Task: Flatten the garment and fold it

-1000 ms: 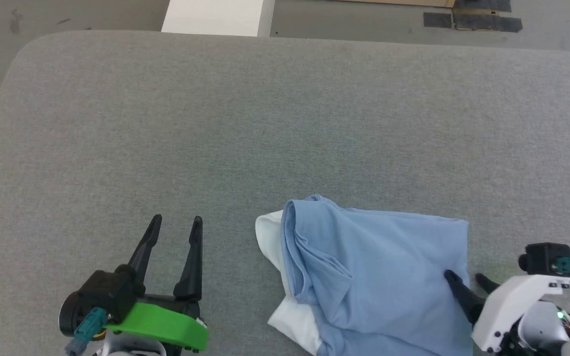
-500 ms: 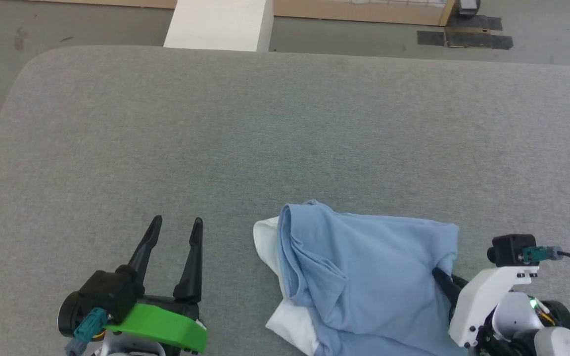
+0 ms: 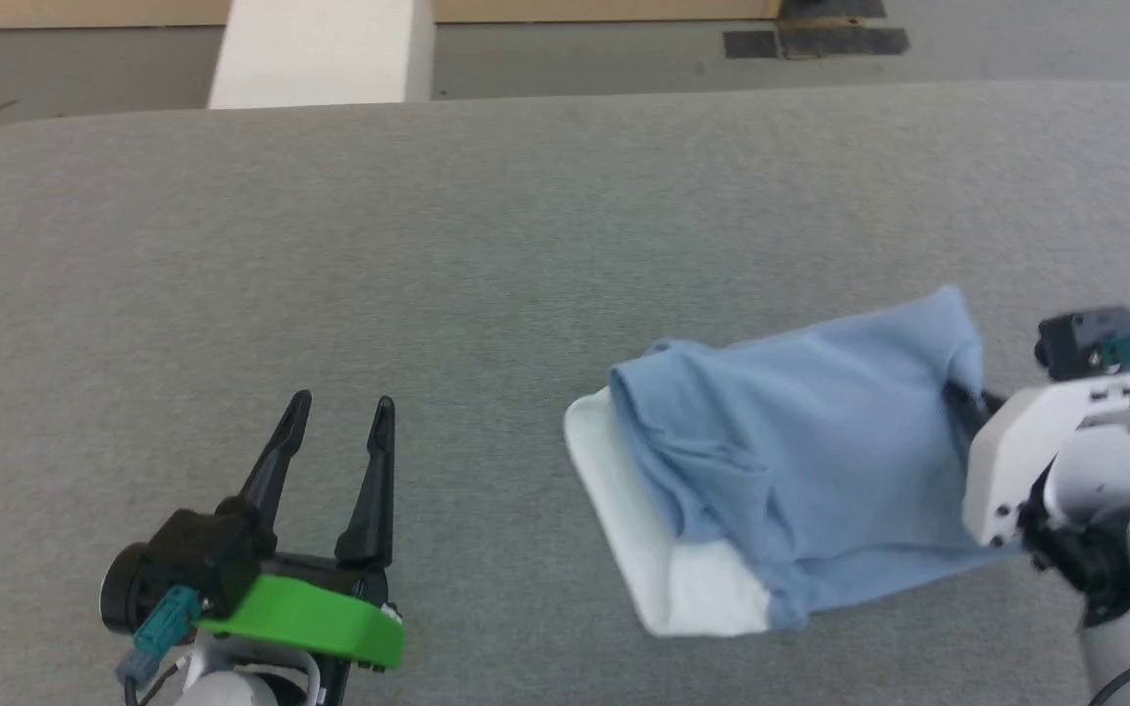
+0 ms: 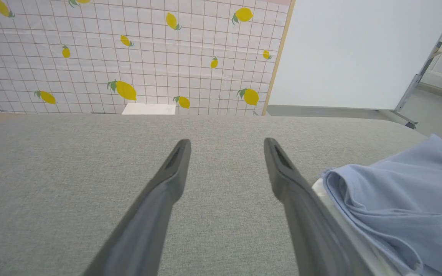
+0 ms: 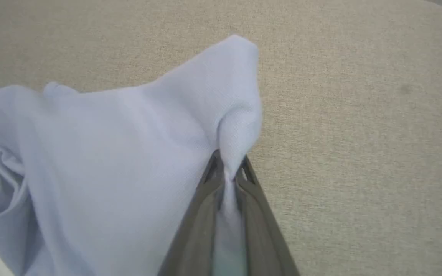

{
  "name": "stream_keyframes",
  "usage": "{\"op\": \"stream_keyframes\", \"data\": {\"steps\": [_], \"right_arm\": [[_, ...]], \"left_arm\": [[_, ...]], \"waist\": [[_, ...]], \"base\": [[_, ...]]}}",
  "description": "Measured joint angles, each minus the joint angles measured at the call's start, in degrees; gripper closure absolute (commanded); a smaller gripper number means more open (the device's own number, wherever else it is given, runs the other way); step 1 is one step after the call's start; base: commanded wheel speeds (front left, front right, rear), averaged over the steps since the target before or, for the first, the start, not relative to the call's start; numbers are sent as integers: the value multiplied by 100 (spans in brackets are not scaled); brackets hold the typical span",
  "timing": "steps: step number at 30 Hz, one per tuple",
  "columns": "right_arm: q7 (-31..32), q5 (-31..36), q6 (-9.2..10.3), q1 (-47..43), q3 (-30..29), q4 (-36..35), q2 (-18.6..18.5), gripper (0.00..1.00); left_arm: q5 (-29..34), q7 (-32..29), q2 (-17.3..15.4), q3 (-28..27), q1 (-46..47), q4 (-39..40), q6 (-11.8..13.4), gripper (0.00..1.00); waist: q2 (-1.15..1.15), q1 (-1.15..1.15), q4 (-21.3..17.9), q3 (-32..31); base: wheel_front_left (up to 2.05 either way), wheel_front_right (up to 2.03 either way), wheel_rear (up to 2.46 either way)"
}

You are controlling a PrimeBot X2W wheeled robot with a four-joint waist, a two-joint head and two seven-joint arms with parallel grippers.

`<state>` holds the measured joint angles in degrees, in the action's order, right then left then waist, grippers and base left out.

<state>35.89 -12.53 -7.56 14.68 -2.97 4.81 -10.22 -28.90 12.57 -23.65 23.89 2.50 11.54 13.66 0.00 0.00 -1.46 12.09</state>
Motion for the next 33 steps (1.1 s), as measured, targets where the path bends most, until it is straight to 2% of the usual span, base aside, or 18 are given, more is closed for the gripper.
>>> {"op": "stream_keyframes", "data": {"steps": [11, 17, 21, 27, 33], "right_arm": [[118, 101, -1, 1309, 385, 546, -1183, 100], [-40, 152, -1, 1890, 450, 935, -1823, 100], [-222, 264, -2, 2145, 274, 1124, -2171, 100], [-538, 561, -3, 2335, -155, 1339, -2576, 100], [-984, 787, -3, 2471, -419, 1666, -2710, 100]], "left_arm": [[235, -244, -170, 22, 438, 180, -1, 0], [422, -441, -302, 40, 893, 354, -8, 0], [594, -561, -404, 23, 1153, 467, -7, 0], [721, -733, -554, -51, 1384, 654, 24, 0], [977, -735, -624, -214, 1556, 853, 265, 0]], "waist": [[0, 0, -770, 271], [0, 0, -1025, 664], [0, 0, -1128, 1007], [0, -1, -1179, 1565], [0, -1, -1133, 2104]], "base": [[0, 0, 0], [0, 0, 0], [0, 0, 0], [0, 0, 0], [0, 0, 0]]}}
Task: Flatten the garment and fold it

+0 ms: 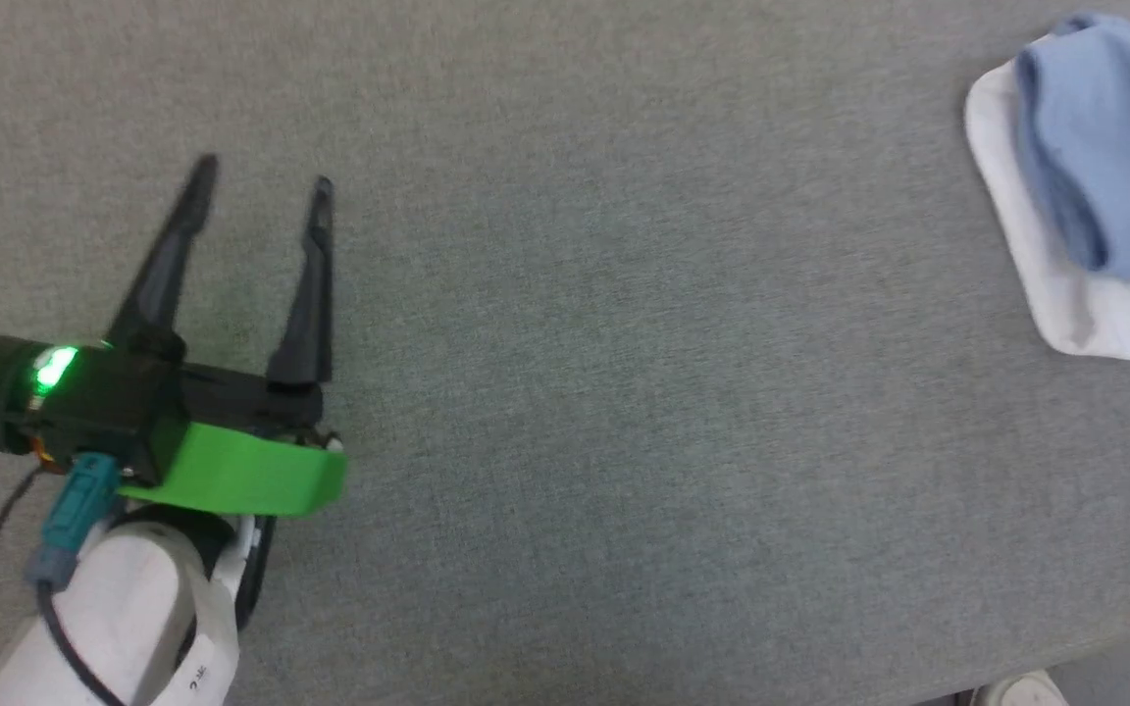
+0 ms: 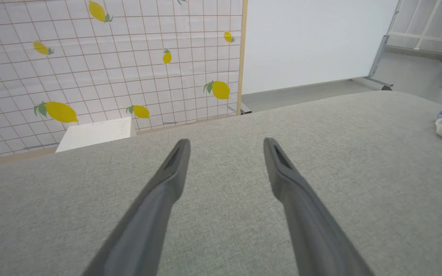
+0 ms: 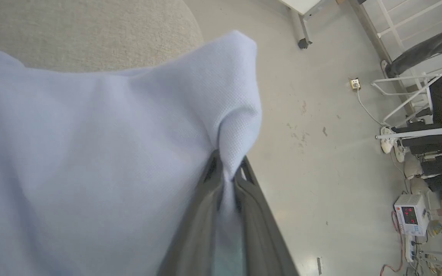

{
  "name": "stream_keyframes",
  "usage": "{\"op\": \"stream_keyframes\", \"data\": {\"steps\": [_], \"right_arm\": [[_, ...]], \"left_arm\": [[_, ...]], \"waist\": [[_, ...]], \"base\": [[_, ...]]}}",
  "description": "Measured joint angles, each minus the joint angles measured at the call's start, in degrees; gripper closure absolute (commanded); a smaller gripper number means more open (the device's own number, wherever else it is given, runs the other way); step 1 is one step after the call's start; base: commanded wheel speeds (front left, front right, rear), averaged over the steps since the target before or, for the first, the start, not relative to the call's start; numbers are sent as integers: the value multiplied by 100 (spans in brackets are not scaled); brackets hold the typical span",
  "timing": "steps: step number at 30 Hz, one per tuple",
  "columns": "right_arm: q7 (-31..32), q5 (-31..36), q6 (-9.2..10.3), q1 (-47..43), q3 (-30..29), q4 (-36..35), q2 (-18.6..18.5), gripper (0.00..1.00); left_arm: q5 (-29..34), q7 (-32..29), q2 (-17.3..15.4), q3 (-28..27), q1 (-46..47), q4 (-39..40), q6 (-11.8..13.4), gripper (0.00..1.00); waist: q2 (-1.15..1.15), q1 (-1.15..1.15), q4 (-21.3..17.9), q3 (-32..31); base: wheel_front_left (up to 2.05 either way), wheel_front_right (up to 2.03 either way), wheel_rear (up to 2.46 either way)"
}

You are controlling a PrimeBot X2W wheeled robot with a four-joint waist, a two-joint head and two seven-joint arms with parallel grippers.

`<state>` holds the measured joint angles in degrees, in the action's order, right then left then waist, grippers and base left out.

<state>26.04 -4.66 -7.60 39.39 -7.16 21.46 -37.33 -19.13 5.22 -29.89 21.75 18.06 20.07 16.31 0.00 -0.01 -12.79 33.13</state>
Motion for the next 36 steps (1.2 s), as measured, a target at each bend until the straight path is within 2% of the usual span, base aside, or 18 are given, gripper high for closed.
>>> {"op": "stream_keyframes", "data": {"steps": [6, 8, 11, 12, 20, 24, 31, 36], "right_arm": [[-214, 401, 1, 98, -211, 456, 198, 100], [-281, 500, 0, 107, -263, 581, 246, 75], [-339, 628, 1, 113, -394, 715, 257, 53], [-348, 668, 1, 113, -433, 751, 258, 0], [-545, 818, 0, 66, -599, 695, 279, 0], [-675, 832, 1, -207, -768, 411, 439, 0], [-887, 464, 1, -1115, -975, -439, 1226, 0], [-1229, -122, 1, -1893, -820, -1385, 1839, 0]], "left_arm": [[334, 244, -37, -94, 120, 187, 201, 0], [416, 316, -54, -98, 137, 241, 265, 0], [445, 422, -37, -94, 138, 277, 320, 0], [444, 455, -9, -100, 137, 276, 348, 0], [422, 691, 188, -129, 5, 76, 545, 0], [370, 782, 314, -130, -240, -137, 632, 0], [192, 906, 515, -194, -819, -380, 703, 0], [-94, 924, 652, -279, -1266, -453, 693, 0]], "waist": [[0, 0, 108, 390], [0, 0, 166, 458], [0, 0, 247, 488], [0, 0, 270, 481], [0, 0, 343, 120], [0, 0, 377, -218], [0, 1, 485, -973], [0, 1, 614, -1563]], "base": [[0, 0, 0], [0, 0, 0], [0, 0, 0], [0, 0, 0], [0, 0, 0], [0, 0, 0], [0, 0, 0], [0, 0, 0]]}}
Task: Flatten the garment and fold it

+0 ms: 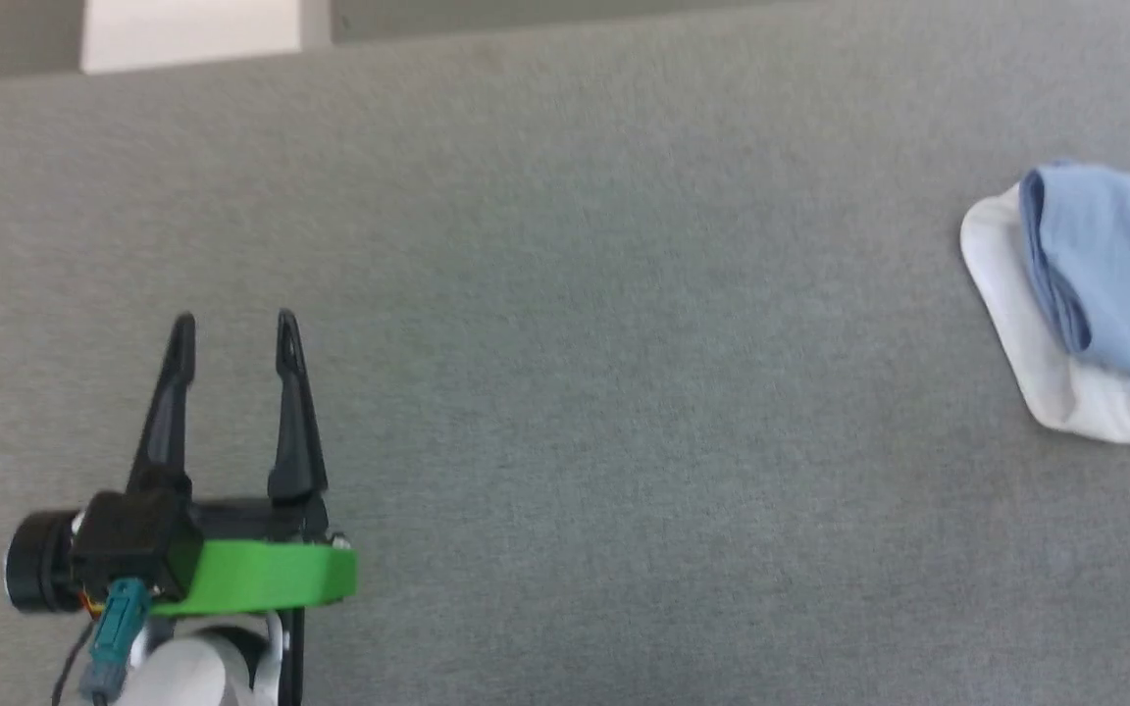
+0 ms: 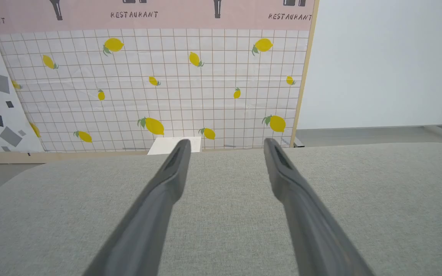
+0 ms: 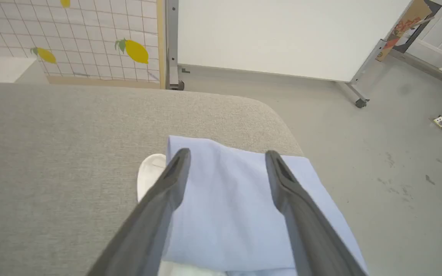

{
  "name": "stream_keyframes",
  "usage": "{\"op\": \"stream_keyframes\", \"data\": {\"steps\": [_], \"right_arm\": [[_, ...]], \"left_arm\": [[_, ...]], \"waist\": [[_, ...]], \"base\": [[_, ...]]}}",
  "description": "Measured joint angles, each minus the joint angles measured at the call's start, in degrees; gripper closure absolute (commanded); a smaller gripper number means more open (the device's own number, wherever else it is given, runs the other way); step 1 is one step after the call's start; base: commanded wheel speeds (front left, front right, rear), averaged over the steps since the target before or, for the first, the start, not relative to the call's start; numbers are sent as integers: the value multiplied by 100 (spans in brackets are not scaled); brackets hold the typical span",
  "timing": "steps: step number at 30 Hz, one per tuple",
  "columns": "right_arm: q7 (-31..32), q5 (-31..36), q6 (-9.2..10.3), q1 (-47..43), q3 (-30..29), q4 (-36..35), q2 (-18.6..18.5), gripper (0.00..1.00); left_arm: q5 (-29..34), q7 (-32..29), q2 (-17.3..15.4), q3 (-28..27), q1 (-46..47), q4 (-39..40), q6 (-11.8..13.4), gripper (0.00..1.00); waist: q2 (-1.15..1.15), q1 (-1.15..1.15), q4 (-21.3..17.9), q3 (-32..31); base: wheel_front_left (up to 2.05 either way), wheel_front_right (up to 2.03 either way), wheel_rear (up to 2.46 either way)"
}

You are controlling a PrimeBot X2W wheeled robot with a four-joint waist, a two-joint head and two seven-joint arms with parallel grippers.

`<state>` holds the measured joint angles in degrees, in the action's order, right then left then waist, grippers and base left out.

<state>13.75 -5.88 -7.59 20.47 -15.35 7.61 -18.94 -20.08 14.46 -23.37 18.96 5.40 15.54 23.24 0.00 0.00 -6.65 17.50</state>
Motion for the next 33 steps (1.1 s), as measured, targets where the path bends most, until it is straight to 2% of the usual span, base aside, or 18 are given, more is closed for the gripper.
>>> {"op": "stream_keyframes", "data": {"steps": [4, 8, 14, 19, 25, 33], "right_arm": [[-296, -309, 0, -593, 102, -661, 404, 0], [-588, -410, 0, -1100, 200, -1166, 703, 0], [-980, -109, 0, -1758, 534, -1592, 1181, 0], [-1305, 263, 0, -2196, 768, -1590, 1365, 0], [-1625, 564, 0, -2614, 859, -1258, 1533, 0], [-1890, 750, 0, -2708, 882, -975, 1590, 0]], "left_arm": [[-148, 2, 74, -31, -250, -41, -56, 0], [-331, 9, 190, -30, -427, -97, -232, 0], [-320, 25, 281, -14, -678, -235, -474, 0], [-279, 25, 455, -15, -915, -414, -658, 0], [-87, 25, 673, -51, -1099, -559, -836, 0], [92, 26, 937, -177, -1285, -787, -1183, 0]], "waist": [[0, 0, 141, -393], [0, 0, 341, -713], [0, 0, 611, -1020], [0, 0, 718, -1217], [0, 0, 763, -1366], [0, 0, 758, -1424]], "base": [[0, 0, 0], [0, 0, 0], [0, 0, 0], [0, 0, 0], [0, 0, 0], [0, 0, 0]]}}
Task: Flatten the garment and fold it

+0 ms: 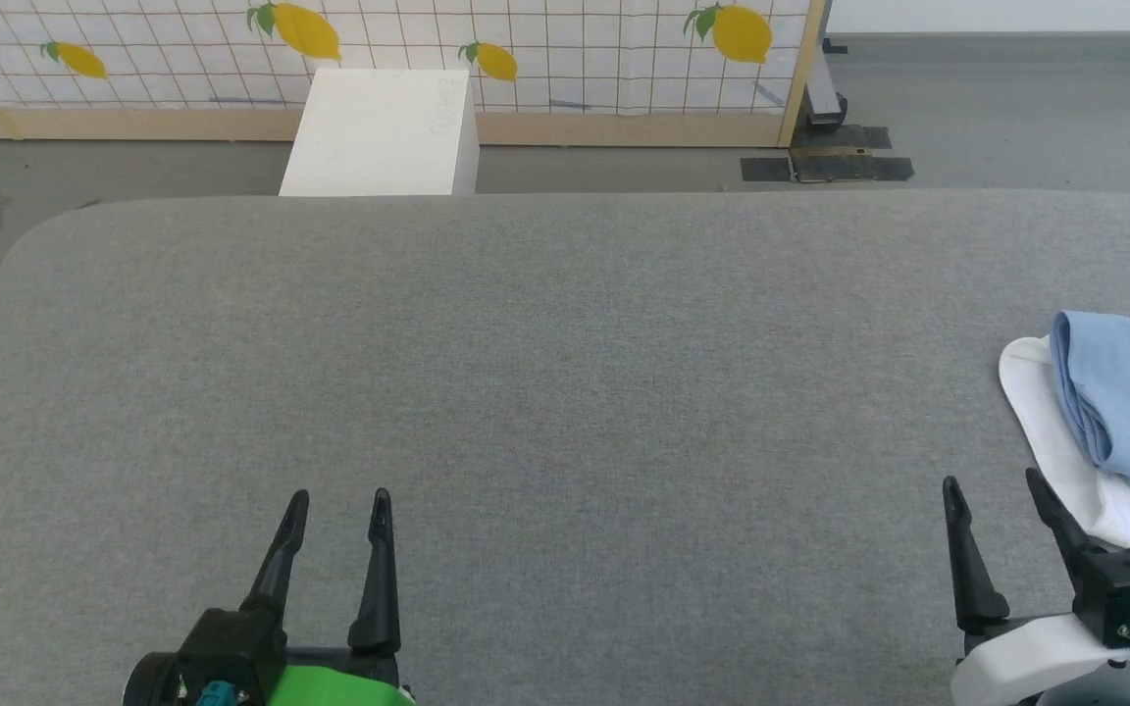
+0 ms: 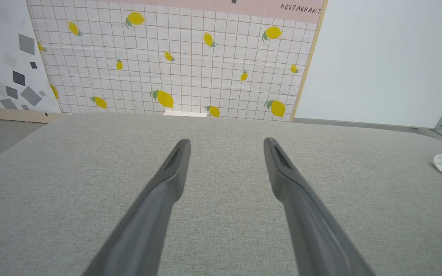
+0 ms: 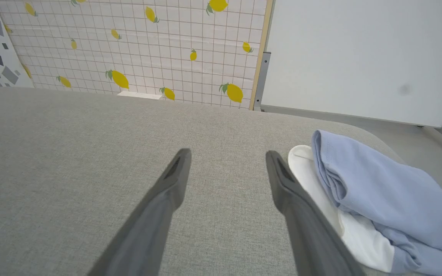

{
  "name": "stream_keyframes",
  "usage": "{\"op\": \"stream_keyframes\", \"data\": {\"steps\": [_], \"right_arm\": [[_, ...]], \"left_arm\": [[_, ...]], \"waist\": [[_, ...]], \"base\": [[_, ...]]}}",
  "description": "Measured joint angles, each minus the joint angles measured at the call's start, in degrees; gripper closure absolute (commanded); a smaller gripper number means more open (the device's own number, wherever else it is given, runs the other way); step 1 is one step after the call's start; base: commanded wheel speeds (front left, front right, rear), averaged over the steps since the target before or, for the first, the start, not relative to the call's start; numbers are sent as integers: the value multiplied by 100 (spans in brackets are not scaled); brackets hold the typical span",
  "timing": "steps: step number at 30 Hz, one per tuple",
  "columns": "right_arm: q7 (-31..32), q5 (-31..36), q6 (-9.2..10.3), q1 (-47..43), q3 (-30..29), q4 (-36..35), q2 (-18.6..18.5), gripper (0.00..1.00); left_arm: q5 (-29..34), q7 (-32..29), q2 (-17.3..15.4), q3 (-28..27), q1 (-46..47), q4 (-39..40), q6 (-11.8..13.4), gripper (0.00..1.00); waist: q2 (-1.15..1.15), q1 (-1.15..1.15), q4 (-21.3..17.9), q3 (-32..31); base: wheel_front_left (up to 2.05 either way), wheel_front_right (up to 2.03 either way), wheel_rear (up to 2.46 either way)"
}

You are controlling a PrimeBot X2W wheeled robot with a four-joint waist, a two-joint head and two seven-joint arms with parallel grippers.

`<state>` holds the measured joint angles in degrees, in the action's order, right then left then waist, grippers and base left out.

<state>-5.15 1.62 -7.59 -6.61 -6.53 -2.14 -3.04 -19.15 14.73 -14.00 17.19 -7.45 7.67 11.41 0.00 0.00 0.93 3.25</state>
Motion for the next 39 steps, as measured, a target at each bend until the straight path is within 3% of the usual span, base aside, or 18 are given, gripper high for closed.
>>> {"op": "stream_keyframes", "data": {"steps": [6, 7, 39], "right_arm": [[-46, -65, 0, 1, 32, 123, 2, 0], [-48, -68, 0, 1, 37, 130, 2, 100], [67, -68, 0, 71, 155, 135, 1, 100]], "left_arm": [[52, 0, 167, -143, -11, -142, -132, 0], [59, -2, 167, -155, -9, -151, -133, 100], [398, -322, 332, -471, 48, -272, -328, 100]], "waist": [[0, 0, -23, 6], [0, 0, -24, 7], [0, 0, -40, -69]], "base": [[0, 0, 0], [0, 0, 0], [0, 0, 0]]}}
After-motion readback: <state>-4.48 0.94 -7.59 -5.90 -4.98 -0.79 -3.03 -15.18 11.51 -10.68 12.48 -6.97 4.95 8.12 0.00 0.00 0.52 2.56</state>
